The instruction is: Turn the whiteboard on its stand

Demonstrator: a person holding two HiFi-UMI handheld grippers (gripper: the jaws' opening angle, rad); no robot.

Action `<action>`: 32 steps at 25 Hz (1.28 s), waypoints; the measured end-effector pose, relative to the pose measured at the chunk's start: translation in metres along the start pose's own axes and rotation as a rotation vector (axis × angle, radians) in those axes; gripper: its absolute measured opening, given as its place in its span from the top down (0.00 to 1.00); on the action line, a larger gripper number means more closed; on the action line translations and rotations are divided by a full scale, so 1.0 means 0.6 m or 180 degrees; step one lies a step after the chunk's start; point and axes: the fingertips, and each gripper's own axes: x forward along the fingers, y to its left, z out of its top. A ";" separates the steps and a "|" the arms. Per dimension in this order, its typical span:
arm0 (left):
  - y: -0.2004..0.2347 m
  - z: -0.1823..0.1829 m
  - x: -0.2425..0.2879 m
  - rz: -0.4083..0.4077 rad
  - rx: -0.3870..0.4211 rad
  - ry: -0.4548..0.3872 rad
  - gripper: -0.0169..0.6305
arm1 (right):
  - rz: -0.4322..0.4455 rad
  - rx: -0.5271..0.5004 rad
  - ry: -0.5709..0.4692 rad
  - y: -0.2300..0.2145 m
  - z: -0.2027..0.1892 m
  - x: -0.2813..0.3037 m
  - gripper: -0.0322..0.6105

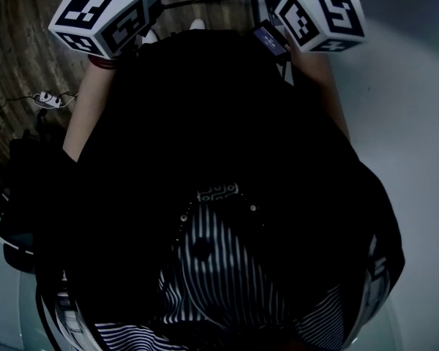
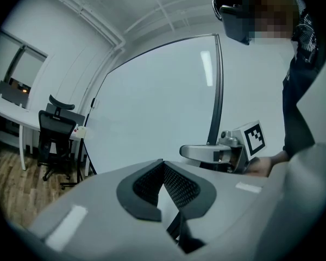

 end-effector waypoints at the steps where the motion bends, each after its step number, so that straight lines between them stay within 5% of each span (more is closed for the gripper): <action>1: 0.002 -0.001 0.003 0.0022 -0.0009 -0.0001 0.97 | -0.0004 -0.0031 -0.0009 -0.001 0.000 -0.001 0.66; 16: 0.032 -0.006 0.080 0.0058 -0.0011 0.0061 0.97 | -0.0056 -0.0025 0.0005 -0.070 -0.012 0.029 0.69; 32: 0.022 -0.011 0.083 0.0015 0.0008 0.0114 0.97 | -0.0487 0.0192 -0.0052 -0.203 -0.013 0.020 0.84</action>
